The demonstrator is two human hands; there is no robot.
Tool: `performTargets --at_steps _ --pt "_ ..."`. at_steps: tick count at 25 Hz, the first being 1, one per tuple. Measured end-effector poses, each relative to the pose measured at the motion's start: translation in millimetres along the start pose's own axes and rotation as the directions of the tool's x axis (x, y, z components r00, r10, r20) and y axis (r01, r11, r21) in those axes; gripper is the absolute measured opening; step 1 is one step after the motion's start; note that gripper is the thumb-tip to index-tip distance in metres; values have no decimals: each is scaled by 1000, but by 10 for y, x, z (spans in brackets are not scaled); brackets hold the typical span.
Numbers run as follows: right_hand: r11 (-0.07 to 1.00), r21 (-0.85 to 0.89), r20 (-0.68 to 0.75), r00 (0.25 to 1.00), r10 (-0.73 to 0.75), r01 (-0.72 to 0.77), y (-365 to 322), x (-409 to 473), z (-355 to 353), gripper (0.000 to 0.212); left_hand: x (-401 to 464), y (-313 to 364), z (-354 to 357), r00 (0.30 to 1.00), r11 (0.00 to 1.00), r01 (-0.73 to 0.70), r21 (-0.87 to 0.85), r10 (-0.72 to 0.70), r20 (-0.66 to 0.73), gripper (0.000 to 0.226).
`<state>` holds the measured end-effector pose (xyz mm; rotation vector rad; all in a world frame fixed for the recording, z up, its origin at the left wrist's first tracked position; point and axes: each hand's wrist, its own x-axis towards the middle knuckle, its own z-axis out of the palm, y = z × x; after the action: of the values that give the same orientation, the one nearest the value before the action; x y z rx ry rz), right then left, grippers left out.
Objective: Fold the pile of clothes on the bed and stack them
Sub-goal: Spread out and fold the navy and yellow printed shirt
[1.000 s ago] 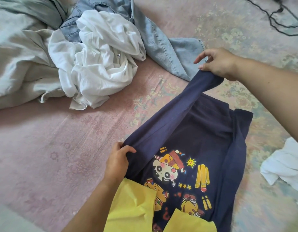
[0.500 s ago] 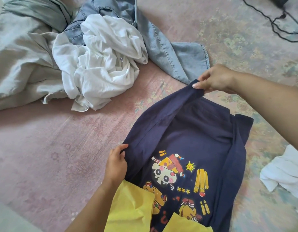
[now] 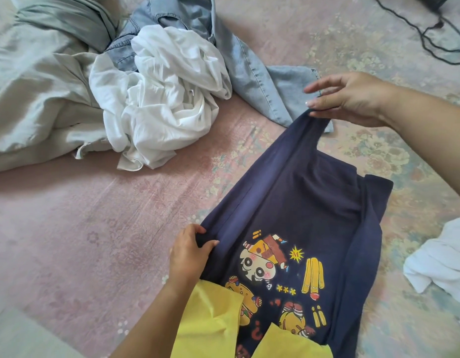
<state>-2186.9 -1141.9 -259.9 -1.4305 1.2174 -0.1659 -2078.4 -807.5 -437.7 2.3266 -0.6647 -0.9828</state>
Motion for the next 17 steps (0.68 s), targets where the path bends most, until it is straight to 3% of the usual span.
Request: performTargets --at_steps 3,5,9,13,15,17 --pt "914 -394 13 995 -96 93 -69 -151 -63 32 -51 -33 -20 999 999 -31 14 31 25 27" --pt "823 -547 -20 980 -200 156 -89 -213 -138 33 -73 -51 -44 999 1000 -16 -25 17 45 23" --pt "707 -661 -20 935 -354 253 -9 -240 -210 31 -57 -170 -88 998 962 54 -269 -45 37 18" --pt "763 -579 -48 922 -385 289 79 -236 -196 32 -84 -250 -234 989 809 145 -569 -139 55 28" --pt "701 -651 -9 921 -390 291 74 -232 -183 33 -103 -302 -265 992 813 118 -571 -116 39 29" --pt "580 -764 54 924 -379 283 41 -224 -154 33 -109 -338 -273 999 901 37 -432 -43 -3 29"
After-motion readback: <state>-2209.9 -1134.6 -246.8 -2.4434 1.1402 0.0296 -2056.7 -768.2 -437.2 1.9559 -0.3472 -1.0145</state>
